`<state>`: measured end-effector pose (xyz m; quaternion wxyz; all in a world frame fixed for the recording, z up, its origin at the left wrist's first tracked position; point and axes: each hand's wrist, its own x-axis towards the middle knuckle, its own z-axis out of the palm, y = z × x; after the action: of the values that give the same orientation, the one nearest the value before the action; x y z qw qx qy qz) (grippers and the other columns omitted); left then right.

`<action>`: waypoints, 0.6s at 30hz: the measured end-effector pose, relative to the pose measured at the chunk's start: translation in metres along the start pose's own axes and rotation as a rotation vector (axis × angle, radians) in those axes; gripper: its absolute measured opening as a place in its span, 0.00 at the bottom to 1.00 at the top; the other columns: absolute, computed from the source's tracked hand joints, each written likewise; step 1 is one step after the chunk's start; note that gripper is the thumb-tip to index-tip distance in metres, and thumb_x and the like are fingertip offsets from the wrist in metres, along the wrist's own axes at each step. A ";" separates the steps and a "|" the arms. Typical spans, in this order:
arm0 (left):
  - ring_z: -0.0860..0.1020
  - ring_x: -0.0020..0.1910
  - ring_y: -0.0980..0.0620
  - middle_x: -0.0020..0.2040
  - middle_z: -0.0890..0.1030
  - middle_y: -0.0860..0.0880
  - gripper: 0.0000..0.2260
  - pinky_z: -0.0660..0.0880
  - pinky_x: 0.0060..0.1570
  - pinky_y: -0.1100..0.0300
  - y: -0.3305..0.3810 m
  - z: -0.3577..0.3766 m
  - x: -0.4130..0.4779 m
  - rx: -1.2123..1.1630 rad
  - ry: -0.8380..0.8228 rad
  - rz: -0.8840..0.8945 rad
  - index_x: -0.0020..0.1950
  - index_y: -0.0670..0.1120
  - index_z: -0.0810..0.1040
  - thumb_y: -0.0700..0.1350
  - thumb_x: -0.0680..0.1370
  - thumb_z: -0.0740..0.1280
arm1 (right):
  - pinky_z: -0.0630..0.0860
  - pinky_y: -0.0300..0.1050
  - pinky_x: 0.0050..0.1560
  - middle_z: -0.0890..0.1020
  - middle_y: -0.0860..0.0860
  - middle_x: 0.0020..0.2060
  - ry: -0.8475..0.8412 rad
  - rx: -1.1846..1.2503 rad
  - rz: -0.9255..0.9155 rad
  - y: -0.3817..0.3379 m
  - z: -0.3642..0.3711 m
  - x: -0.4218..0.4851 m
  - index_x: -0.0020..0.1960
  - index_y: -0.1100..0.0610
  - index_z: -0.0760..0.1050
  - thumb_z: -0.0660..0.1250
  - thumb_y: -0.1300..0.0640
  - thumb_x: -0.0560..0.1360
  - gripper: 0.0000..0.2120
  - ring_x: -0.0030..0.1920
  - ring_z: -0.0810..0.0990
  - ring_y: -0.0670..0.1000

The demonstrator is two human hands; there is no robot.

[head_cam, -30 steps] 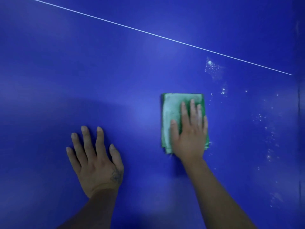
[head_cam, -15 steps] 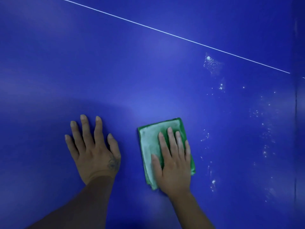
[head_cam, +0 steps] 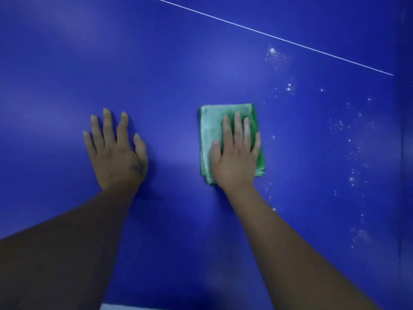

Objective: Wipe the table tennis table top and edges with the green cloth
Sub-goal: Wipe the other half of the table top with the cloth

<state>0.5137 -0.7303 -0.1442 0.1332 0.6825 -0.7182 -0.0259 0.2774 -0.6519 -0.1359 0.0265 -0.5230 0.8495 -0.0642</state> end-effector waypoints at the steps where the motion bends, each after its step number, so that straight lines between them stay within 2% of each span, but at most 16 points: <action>1: 0.57 0.87 0.39 0.87 0.61 0.43 0.26 0.49 0.85 0.40 0.000 -0.001 0.000 -0.001 -0.010 0.005 0.85 0.49 0.66 0.54 0.87 0.56 | 0.52 0.65 0.85 0.60 0.54 0.87 0.004 0.015 -0.057 -0.001 0.000 -0.026 0.87 0.52 0.62 0.59 0.45 0.85 0.31 0.87 0.57 0.57; 5: 0.56 0.87 0.38 0.87 0.60 0.42 0.26 0.50 0.85 0.39 0.006 -0.003 -0.014 -0.014 -0.048 -0.059 0.86 0.48 0.64 0.55 0.88 0.53 | 0.53 0.66 0.85 0.55 0.50 0.88 -0.071 0.085 -0.284 0.027 -0.002 -0.138 0.87 0.49 0.59 0.57 0.41 0.87 0.31 0.88 0.53 0.55; 8: 0.56 0.87 0.38 0.87 0.60 0.42 0.26 0.52 0.84 0.38 0.024 -0.013 -0.069 -0.005 -0.047 -0.116 0.86 0.48 0.64 0.55 0.89 0.53 | 0.56 0.66 0.85 0.56 0.48 0.88 -0.133 0.104 -0.388 0.072 -0.011 -0.183 0.87 0.48 0.61 0.59 0.39 0.87 0.31 0.87 0.55 0.54; 13: 0.52 0.88 0.41 0.88 0.57 0.44 0.28 0.48 0.85 0.40 0.052 -0.017 -0.163 0.012 -0.083 -0.154 0.88 0.51 0.59 0.57 0.87 0.53 | 0.59 0.65 0.83 0.61 0.46 0.87 -0.171 0.103 -0.561 0.128 -0.028 -0.141 0.86 0.49 0.64 0.61 0.38 0.86 0.31 0.87 0.57 0.51; 18: 0.50 0.88 0.42 0.89 0.55 0.45 0.29 0.47 0.86 0.40 0.054 -0.015 -0.161 0.037 -0.099 -0.178 0.88 0.52 0.59 0.57 0.86 0.55 | 0.55 0.61 0.85 0.63 0.46 0.86 -0.137 0.139 -0.479 0.133 -0.027 -0.055 0.82 0.48 0.70 0.60 0.42 0.87 0.26 0.87 0.58 0.50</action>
<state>0.4697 -0.5651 -0.1426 0.0821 0.7437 -0.6610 -0.0580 0.1815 -0.5417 -0.1286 0.1038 -0.7093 0.6911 -0.0916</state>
